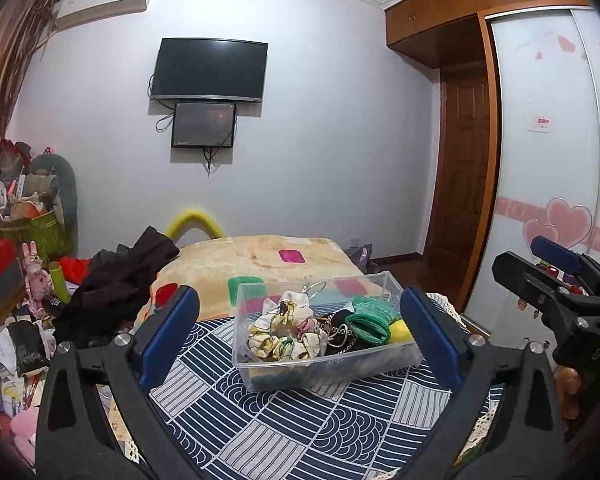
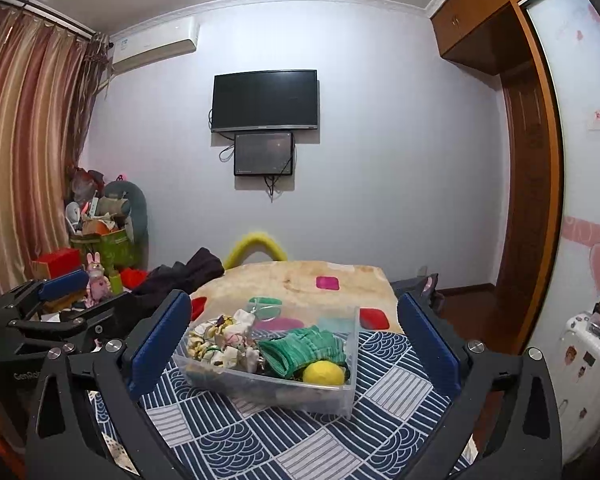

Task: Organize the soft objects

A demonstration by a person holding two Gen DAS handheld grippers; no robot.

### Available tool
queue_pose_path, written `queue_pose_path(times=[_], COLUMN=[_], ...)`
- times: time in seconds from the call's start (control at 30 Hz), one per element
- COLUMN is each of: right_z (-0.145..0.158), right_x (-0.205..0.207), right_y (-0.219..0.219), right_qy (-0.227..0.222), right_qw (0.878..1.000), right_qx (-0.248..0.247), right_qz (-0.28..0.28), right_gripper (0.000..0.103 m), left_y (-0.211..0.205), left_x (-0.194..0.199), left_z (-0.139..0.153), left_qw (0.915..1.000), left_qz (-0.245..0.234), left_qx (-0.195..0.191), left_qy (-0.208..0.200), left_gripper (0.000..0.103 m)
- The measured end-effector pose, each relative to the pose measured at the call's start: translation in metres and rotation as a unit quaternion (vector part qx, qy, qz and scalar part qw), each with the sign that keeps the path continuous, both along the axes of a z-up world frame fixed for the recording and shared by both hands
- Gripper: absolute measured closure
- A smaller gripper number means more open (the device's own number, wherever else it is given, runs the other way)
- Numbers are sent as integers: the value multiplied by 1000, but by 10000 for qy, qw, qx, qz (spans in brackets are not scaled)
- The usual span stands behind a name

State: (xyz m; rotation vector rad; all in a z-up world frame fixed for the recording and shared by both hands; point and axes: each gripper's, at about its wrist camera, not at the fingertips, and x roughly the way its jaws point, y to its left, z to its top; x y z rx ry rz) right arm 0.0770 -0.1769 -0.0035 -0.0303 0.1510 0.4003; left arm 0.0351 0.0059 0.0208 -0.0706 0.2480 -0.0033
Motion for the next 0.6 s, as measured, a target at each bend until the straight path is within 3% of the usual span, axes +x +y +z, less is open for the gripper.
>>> queue_pose_path(times=[0.6], right_z=[0], right_x=[-4], right_y=[0], right_qy=[0], right_qw=[10000], right_qx=[12], right_qz=[7], right_gripper=[0], left_y=[-3], left_x=[-4], left_z=[3], left_qw=[10000], left_qz=[-55], left_qx=[50], left_qy=[-44], left_gripper=[1])
